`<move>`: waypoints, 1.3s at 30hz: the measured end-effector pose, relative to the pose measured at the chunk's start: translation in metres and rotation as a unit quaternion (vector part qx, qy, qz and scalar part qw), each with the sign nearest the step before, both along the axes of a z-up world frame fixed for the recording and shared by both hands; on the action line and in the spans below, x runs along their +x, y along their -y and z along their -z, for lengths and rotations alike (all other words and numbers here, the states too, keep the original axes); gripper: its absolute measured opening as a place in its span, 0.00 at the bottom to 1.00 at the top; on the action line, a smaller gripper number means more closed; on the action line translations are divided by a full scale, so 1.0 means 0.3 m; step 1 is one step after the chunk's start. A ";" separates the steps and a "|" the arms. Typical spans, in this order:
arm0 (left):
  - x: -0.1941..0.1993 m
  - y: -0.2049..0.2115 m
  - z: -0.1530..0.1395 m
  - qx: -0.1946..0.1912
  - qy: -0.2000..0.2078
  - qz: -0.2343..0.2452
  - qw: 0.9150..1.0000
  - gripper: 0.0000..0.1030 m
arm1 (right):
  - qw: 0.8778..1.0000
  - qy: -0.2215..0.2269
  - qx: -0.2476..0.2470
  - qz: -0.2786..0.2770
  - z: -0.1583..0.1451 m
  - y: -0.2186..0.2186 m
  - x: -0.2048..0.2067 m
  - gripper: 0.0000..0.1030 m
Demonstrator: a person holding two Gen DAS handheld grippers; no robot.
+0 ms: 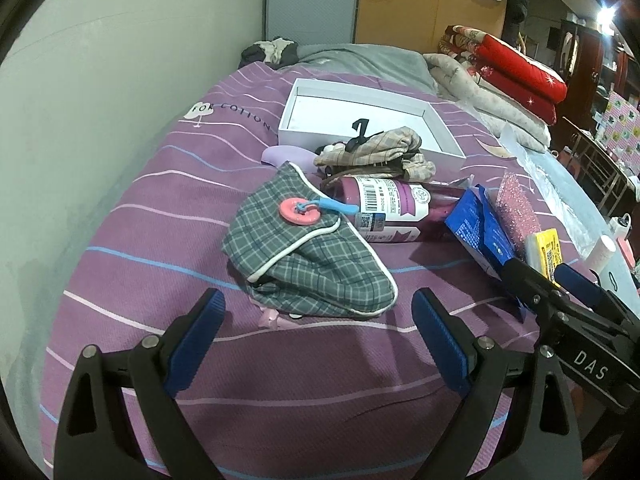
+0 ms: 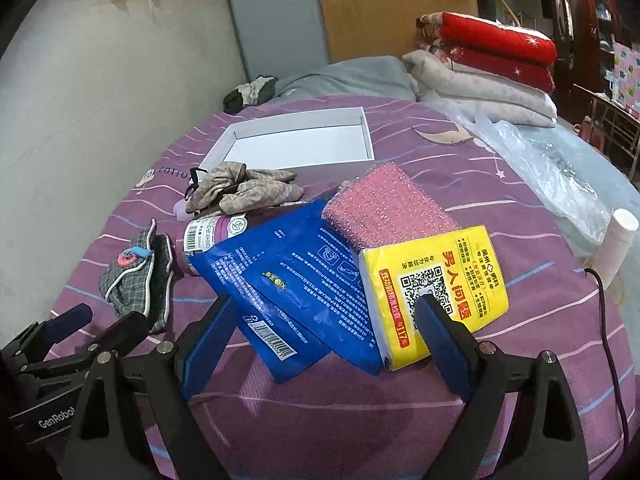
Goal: Organize soft objects
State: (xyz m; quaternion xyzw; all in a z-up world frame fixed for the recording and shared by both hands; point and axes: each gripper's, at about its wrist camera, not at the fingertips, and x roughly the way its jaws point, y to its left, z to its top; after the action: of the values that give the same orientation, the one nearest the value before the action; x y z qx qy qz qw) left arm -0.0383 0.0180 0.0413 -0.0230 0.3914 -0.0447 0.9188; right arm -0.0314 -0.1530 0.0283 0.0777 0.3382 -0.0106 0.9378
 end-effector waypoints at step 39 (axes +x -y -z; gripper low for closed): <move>0.001 0.002 0.013 0.004 -0.008 0.002 1.000 0.92 | 1.000 -0.009 0.019 -0.003 0.009 0.012 0.013 0.74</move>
State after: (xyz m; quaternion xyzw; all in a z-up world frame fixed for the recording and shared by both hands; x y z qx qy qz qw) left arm -0.0381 0.0174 0.0375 -0.0187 0.3986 -0.0453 0.9158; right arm -0.0274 -0.1566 0.0257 0.0942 0.3473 -0.0018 0.9330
